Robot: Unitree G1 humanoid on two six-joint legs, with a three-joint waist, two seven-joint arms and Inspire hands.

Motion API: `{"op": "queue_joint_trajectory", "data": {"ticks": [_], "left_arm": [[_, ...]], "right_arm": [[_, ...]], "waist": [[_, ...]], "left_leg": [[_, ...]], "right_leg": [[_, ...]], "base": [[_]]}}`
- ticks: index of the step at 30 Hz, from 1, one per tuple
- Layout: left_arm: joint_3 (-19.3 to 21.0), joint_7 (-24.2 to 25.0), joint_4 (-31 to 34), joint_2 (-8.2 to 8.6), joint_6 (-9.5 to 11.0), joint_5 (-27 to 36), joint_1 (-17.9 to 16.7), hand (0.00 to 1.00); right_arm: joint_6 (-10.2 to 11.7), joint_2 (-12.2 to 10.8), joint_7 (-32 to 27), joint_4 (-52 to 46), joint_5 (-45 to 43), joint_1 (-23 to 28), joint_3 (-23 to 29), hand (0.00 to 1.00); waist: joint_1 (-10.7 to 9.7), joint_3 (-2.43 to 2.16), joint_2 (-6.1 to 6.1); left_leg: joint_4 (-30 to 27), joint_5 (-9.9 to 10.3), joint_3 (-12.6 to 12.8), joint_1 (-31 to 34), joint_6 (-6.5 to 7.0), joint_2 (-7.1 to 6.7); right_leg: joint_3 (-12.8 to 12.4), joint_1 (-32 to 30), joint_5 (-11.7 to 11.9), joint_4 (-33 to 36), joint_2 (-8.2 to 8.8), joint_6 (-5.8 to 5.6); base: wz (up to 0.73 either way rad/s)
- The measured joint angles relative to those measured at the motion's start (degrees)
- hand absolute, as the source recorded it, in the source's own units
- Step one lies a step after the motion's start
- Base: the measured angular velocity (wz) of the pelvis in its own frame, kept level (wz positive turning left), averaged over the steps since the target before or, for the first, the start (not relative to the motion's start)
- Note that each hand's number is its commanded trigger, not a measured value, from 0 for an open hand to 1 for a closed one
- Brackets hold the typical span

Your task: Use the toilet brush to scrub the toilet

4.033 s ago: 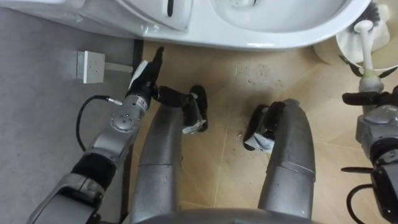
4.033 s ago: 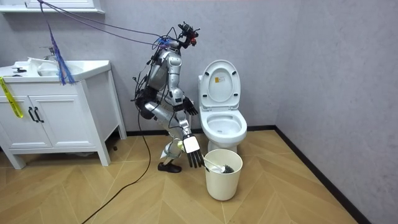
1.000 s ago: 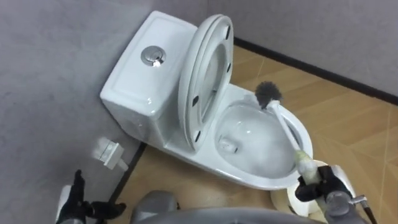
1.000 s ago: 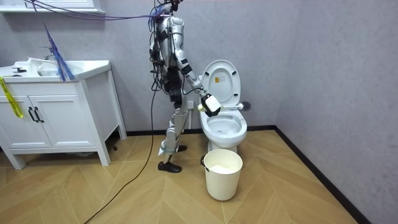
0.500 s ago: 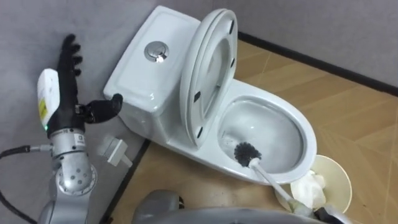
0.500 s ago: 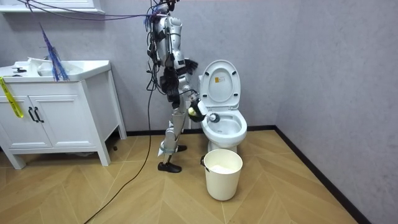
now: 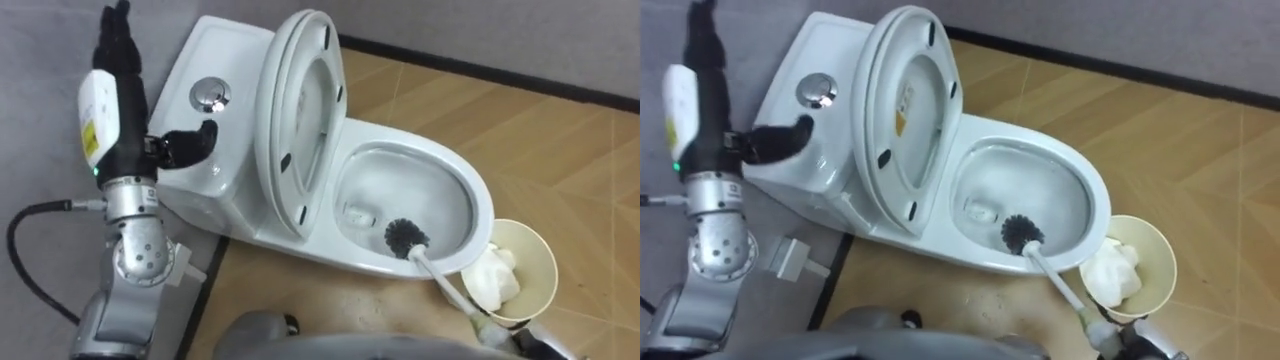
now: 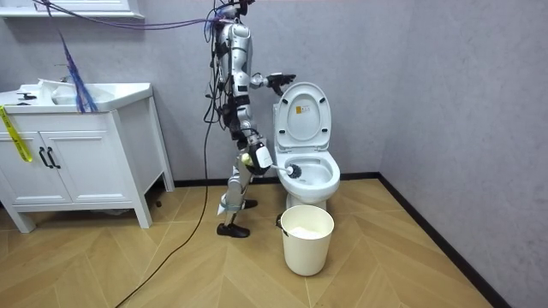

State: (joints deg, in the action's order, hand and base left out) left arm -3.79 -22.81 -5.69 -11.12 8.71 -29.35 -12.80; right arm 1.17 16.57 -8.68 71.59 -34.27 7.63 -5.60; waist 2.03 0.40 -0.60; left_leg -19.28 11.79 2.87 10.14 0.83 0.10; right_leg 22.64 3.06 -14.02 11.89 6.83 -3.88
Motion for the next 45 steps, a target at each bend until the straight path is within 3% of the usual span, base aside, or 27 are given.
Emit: {"op": "queue_joint_trajectory", "data": {"ticks": [2,5,8,10,12,16,19,23,27,31,33,36,42,45], "left_arm": [[-1.2,1.4,-3.5,-0.03,-0.1,0.3,0.1,0.00],[-2.5,3.8,-7.4,-0.12,-0.1,0.8,0.1,0.00],[-4.8,4.9,-10.0,-1.95,1.2,1.6,1.0,0.00],[-5.7,5.0,-10.8,-2.85,2.0,1.7,1.5,0.00],[-7.4,4.9,-13.1,-4.06,3.3,1.9,4.0,0.00],[-8.2,5.5,-14.2,-4.09,4.1,1.7,7.7,0.00],[-8.6,5.5,-14.8,-4.34,5.0,1.7,10.5,0.00],[-10.6,4.9,-14.9,-5.77,5.4,1.7,13.6,0.00],[-12.2,3.0,-14.1,-7.32,6.0,1.7,14.8,0.00],[-12.9,1.5,-13.5,-9.05,7.7,1.7,14.9,0.00],[-13.4,0.8,-13.1,-9.11,7.9,1.7,15.0,0.00],[-13.4,0.5,-11.4,-10.01,8.1,1.7,15.3,0.00],[-14.7,-1.5,-11.2,-10.09,8.1,1.8,17.2,0.00],[-14.9,-2.3,-11.1,-10.15,8.2,2.1,18.2,0.00]], "right_arm": [[0.0,0.4,0.0,0.0,-0.3,-0.5,-0.1,1.00],[0.0,1.2,-0.3,-0.8,-3.1,-2.6,0.0,1.00],[0.0,2.7,-0.9,-0.3,-6.6,-5.7,-0.2,1.00],[0.0,4.1,-1.4,-0.3,-8.6,-7.5,-0.7,1.00],[-0.1,6.6,-2.7,-0.2,-9.6,-10.7,-3.1,1.00],[-0.1,9.8,-5.7,-0.2,-12.2,-17.3,-4.4,1.00],[-0.2,11.3,-8.5,-1.5,-15.9,-22.6,-4.6,1.00],[-2.0,12.3,-10.1,-3.9,-18.5,-25.6,-8.6,1.00],[-2.1,12.4,-11.6,-5.5,-22.3,-29.3,-12.8,1.00],[-2.8,13.5,-12.7,-5.6,-24.9,-31.0,-15.3,1.00],[-3.6,15.6,-13.0,-6.6,-27.6,-31.1,-17.6,1.00],[-4.4,17.2,-13.9,-10.3,-30.3,-31.2,-19.8,1.00],[-7.2,18.7,-14.5,-13.3,-31.7,-31.3,-21.7,1.00],[-8.6,19.4,-14.4,-14.2,-31.6,-31.3,-22.0,1.00]], "waist": [[0.0,-0.17,0.42],[0.1,-0.05,0.30],[0.1,0.08,0.13],[1.0,0.10,0.09],[2.9,0.19,0.36],[4.8,0.30,0.54],[5.5,1.15,0.76],[7.9,1.56,0.66],[9.5,1.58,0.76],[10.6,1.57,0.79],[11.2,1.60,1.12],[11.4,1.98,1.76],[11.8,2.21,2.54],[11.8,1.94,3.29]], "left_leg": [[0.0,0.0,0.4,0.7,-0.03,0.20],[-0.2,-0.1,0.5,2.2,-0.10,0.17],[-1.8,-0.1,0.5,4.7,-0.06,0.51],[-2.1,-0.2,0.4,6.0,0.11,0.39],[-2.1,-0.7,1.0,7.5,0.51,0.39],[-2.5,-1.8,1.9,11.4,1.07,0.37],[-2.5,-3.0,2.1,14.2,1.60,0.05],[-2.3,-3.7,2.2,17.5,1.62,0.16],[-1.4,-5.1,3.2,20.9,1.64,0.26],[-1.5,-5.7,3.4,22.9,1.64,0.09],[-2.2,-5.7,3.4,24.3,1.64,0.24],[-3.1,-5.8,3.1,26.7,1.63,0.43],[-4.6,-5.8,3.0,29.9,1.71,0.48],[-5.7,-5.9,3.0,31.9,1.80,0.63]], "right_leg": [[-0.4,-1.3,0.0,0.5,0.01,0.03],[-0.7,-3.4,0.0,1.9,0.08,0.05],[-0.8,-5.7,0.0,2.6,0.13,0.06],[-1.3,-7.2,0.0,3.5,0.25,0.08],[-1.3,-9.8,-0.3,5.5,0.98,0.43],[-1.9,-15.0,-0.6,8.8,2.04,0.87],[-1.7,-18.4,-0.5,10.9,2.87,0.98],[-1.8,-22.7,-0.1,12.7,3.19,1.65],[-2.0,-27.9,0.1,14.4,3.79,2.10],[-1.9,-31.2,0.0,16.6,4.57,2.17],[-1.2,-32.1,0.0,16.9,5.03,2.24],[-0.6,-33.8,-0.2,17.0,4.98,2.61],[-0.1,-36.4,-0.6,18.1,5.12,3.15],[0.0,-38.2,-0.9,19.3,5.01,3.62]], "base": [[-0.16],[-0.08],[-0.01],[-0.05],[-0.11],[-0.11],[0.04],[-0.06],[-0.12],[0.00],[0.00],[0.07],[0.03],[0.05]]}}
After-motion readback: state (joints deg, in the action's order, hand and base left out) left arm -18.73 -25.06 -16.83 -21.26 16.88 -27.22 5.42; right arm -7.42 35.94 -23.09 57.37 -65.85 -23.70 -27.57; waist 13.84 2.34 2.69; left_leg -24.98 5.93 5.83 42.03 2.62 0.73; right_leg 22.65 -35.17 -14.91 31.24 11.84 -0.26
